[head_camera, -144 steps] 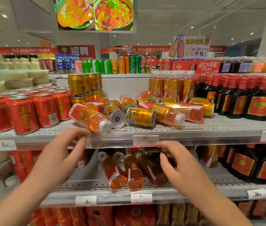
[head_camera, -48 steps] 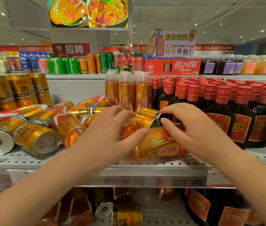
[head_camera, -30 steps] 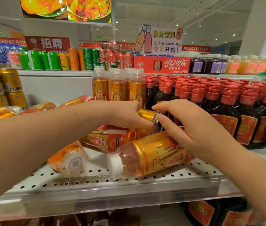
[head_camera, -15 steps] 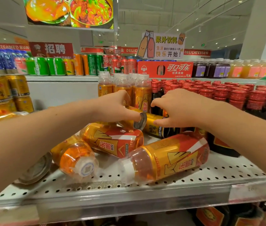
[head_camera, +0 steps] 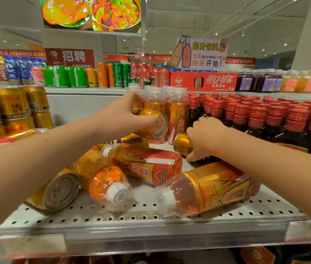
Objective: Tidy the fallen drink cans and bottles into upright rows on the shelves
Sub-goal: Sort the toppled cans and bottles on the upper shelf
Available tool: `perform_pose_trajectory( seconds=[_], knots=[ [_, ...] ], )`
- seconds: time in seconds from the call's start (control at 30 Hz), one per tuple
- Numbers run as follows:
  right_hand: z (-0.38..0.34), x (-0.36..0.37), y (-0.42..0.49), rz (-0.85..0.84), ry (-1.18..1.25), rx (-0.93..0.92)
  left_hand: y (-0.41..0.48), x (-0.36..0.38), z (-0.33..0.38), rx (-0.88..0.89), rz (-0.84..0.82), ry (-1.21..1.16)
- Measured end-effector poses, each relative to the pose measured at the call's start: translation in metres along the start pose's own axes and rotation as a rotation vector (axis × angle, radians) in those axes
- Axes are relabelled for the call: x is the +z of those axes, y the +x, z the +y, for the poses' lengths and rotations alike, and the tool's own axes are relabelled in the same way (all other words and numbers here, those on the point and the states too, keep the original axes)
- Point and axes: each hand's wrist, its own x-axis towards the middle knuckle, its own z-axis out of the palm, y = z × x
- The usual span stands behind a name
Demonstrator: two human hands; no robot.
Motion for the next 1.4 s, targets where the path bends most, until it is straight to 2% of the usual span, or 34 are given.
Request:
perform_pose_trajectory(
  seconds=[0.13,0.4,0.63,0.87,1.07,1.2,1.4],
  knots=[
    [-0.002,-0.004,0.001,0.04,0.047,-0.016,-0.008,-0.012,-0.006,-0.008,0.056,-0.052],
    [0.018,-0.019,-0.011,0.347,0.358,-0.029,-0.037,-0.046,0.006,-0.028,0.194,-0.077],
    [0.031,-0.052,-0.043,0.607,0.589,-0.057,-0.097,-0.074,0.002,-0.109,0.33,-0.097],
    [-0.035,-0.114,-0.081,0.737,0.782,-0.269,-0.175,-0.116,-0.015,-0.191,0.49,-0.119],
    [-0.114,-0.156,-0.106,0.694,0.852,-0.45,-0.237,-0.158,-0.062,-0.306,0.577,0.001],
    [-0.161,-0.181,-0.103,0.701,0.822,-0.444,-0.264,-0.181,-0.104,-0.359,0.595,0.065],
    [-0.219,-0.212,-0.087,0.738,0.764,-0.384,-0.269,-0.204,-0.171,-0.345,0.473,0.128]
  ],
)
